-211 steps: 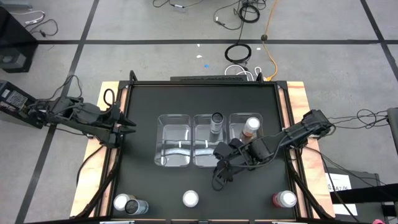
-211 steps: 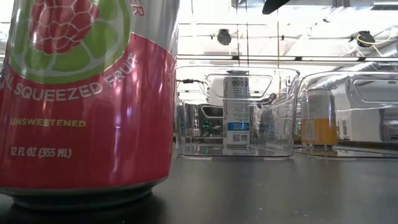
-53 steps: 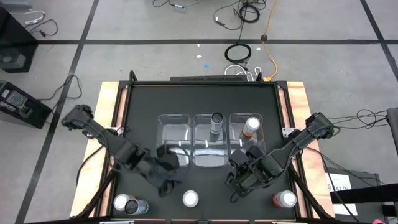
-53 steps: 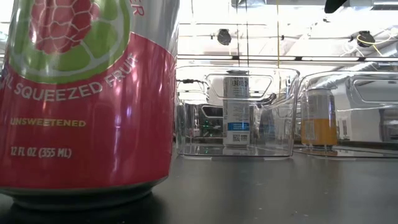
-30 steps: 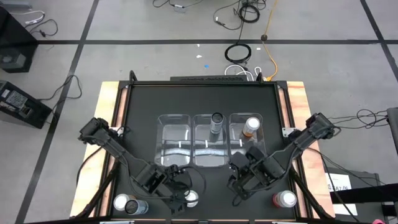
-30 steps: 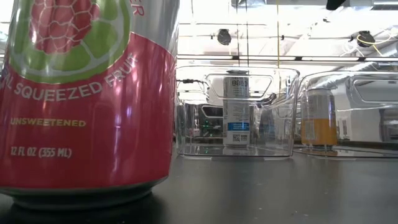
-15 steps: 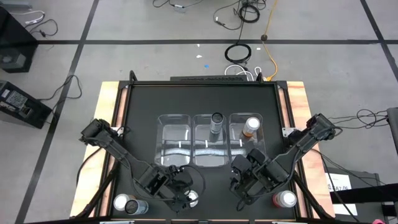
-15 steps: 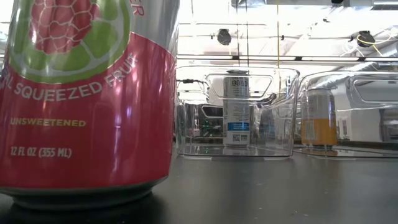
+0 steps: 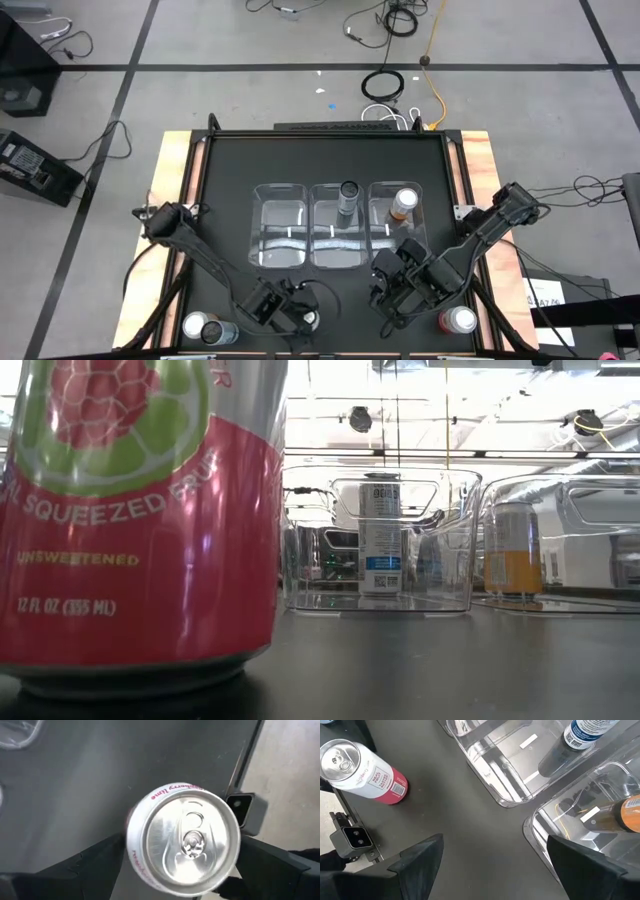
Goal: Sort soda cans
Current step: Put the left pink-white soda can into the left transparent bin
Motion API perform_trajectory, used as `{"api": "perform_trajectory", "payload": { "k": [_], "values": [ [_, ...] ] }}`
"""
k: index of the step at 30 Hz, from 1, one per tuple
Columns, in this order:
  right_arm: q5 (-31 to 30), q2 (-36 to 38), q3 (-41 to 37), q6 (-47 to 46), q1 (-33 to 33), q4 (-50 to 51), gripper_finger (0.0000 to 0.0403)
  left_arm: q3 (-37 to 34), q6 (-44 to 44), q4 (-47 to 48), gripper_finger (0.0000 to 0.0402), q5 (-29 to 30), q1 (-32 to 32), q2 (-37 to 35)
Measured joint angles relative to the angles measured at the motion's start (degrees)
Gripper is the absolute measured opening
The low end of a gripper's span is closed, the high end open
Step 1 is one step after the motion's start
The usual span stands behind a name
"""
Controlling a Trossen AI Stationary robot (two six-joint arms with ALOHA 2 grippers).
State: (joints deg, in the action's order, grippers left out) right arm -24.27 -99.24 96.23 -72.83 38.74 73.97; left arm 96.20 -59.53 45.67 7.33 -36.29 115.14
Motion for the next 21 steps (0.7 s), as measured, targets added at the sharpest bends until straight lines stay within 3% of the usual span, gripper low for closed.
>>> {"api": "perform_trajectory", "payload": {
  "k": [9, 16, 21],
  "values": [
    [0.0, 0.0, 0.0, 0.1, 0.0, 0.0, 0.0348, 0.0, 1.6, 0.4, 0.0358, 0.1, 0.0, 1.9],
    [-1.6, 0.0, 0.0, 0.1, 0.0, 0.0, 0.0348, 0.0, 1.8, 0.4, 0.0304, 1.3, 0.0, 1.9],
    [-2.7, 0.0, 0.0, 0.1, 0.0, 0.0, 0.0348, 0.0, 1.8, 0.4, 0.03, 1.3, 0.0, 1.9]
  ]
}}
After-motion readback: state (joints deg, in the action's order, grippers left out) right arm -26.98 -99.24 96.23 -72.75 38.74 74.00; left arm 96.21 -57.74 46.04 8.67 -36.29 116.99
